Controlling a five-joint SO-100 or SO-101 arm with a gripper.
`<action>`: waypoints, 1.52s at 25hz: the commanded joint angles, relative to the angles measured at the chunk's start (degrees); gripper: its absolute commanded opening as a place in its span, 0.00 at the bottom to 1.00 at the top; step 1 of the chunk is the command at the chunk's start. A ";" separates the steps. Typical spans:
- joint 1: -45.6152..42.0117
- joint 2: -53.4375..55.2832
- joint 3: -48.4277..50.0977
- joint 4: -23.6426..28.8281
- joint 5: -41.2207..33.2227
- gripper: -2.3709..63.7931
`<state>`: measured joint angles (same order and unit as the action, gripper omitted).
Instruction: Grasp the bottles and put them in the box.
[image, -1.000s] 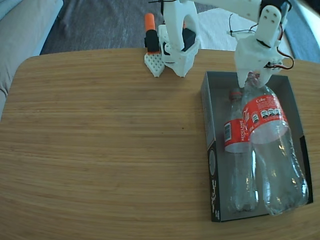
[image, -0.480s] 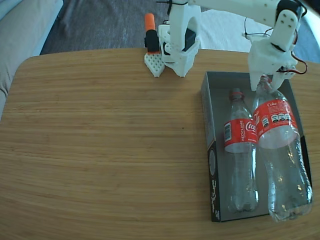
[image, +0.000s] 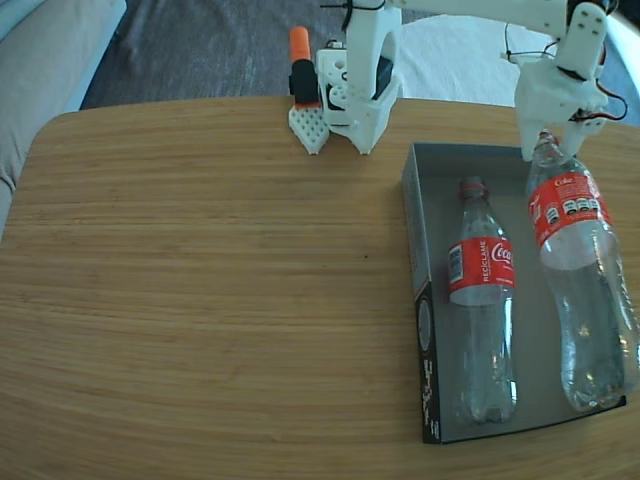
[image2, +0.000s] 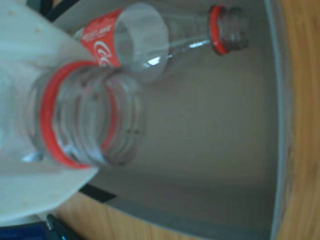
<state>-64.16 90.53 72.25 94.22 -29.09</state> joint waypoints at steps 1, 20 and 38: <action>-2.64 0.70 -2.90 3.96 5.80 0.03; -8.00 -13.36 -14.06 3.16 7.65 0.03; -5.80 -20.57 -15.64 1.85 7.12 0.03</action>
<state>-69.96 69.08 61.17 94.22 -21.36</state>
